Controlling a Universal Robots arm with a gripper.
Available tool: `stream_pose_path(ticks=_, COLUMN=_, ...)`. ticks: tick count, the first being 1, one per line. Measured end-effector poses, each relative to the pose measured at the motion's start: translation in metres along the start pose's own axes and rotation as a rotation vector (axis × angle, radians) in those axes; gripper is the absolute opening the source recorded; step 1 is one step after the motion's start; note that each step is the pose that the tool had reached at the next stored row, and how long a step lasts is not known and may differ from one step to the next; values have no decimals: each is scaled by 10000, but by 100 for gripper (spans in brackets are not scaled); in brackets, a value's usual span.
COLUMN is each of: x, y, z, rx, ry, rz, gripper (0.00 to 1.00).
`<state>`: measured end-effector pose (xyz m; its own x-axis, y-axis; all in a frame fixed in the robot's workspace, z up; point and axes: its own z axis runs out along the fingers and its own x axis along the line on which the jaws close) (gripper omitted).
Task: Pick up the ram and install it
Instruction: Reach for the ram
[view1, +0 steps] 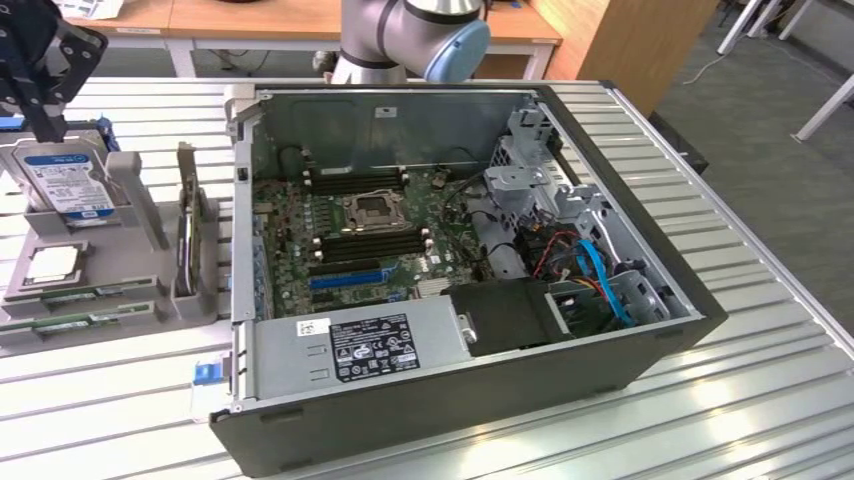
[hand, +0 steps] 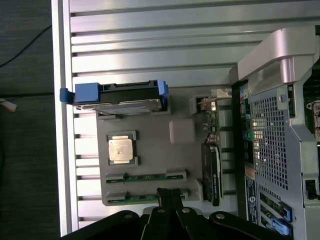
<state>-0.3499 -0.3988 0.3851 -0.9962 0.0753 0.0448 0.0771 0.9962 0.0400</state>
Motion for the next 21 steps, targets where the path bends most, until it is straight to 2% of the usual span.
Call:
stream_pose_path(ticks=11, x=15, y=-1, z=0, rx=2, ry=1, rz=0, gripper=10)
stream_pose_path(ticks=13, x=26, y=-2, z=2, rx=-5, ry=-62, rz=-2, gripper=10)
stream_pose_path(ticks=19, x=75, y=-6, z=4, rx=-21, ry=-303, rz=-36, gripper=10)
stream_pose_path(ticks=21, x=75, y=-6, z=4, rx=-23, ry=-314, rz=-42, gripper=10)
